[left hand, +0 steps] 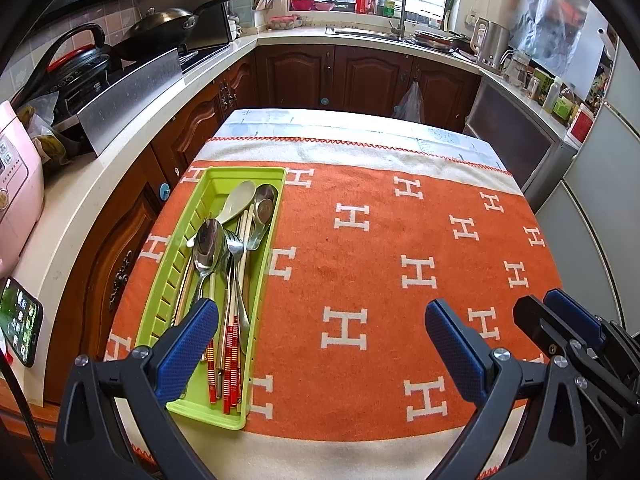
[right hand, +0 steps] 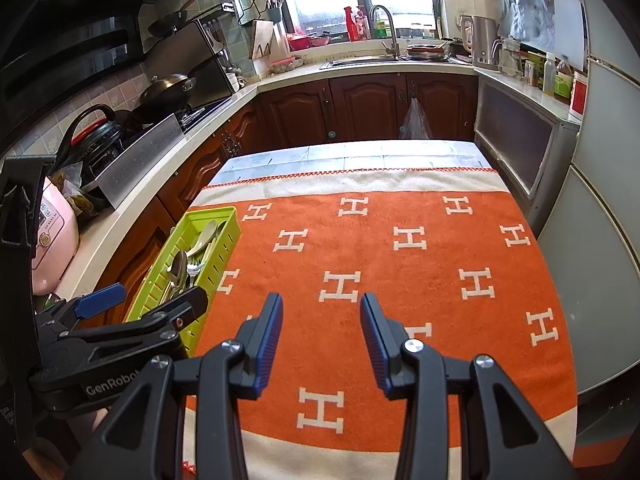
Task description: Organize utensils
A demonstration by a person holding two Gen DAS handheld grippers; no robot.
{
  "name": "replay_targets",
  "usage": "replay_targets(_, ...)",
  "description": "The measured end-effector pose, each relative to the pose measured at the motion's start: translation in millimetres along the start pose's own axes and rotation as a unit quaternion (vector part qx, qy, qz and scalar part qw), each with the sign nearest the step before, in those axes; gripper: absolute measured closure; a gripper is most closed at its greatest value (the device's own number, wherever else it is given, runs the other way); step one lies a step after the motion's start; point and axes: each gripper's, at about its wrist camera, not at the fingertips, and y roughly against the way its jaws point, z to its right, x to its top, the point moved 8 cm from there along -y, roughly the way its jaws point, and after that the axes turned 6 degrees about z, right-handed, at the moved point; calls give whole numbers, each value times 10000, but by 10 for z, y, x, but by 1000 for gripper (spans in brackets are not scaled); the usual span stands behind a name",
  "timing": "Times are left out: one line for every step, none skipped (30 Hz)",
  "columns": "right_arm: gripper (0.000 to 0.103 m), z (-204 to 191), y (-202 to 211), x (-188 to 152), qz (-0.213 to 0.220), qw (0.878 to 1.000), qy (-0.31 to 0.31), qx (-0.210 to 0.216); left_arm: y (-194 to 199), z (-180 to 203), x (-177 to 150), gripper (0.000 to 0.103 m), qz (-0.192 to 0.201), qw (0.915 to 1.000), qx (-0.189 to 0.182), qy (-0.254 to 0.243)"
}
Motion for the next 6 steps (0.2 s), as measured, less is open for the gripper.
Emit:
replay_targets(63, 0, 1, 2, -3, 10000, 3, -2, -3, -1, -4, 1, -13, 10000, 3, 9)
replay_targets(63, 2, -2, -3, -7, 10000, -2, 4, -5, 2, -6, 1, -17, 10000, -1, 18)
replay_targets(63, 1, 3, 4, 4, 10000, 0, 4, -5, 2, -10, 1, -17, 10000, -3, 25)
replay_targets(63, 1, 1, 5, 3, 10000, 3, 1, -6, 0, -9, 1, -21, 10000, 7, 11)
replay_targets(63, 2, -1, 3, -1, 10000, 6, -3, -5, 0, -10, 1, -17, 10000, 19, -3)
replay_targets(63, 4, -3, 0, -6, 10000, 3, -4, -2, -3, -10, 1, -6, 10000, 36, -22)
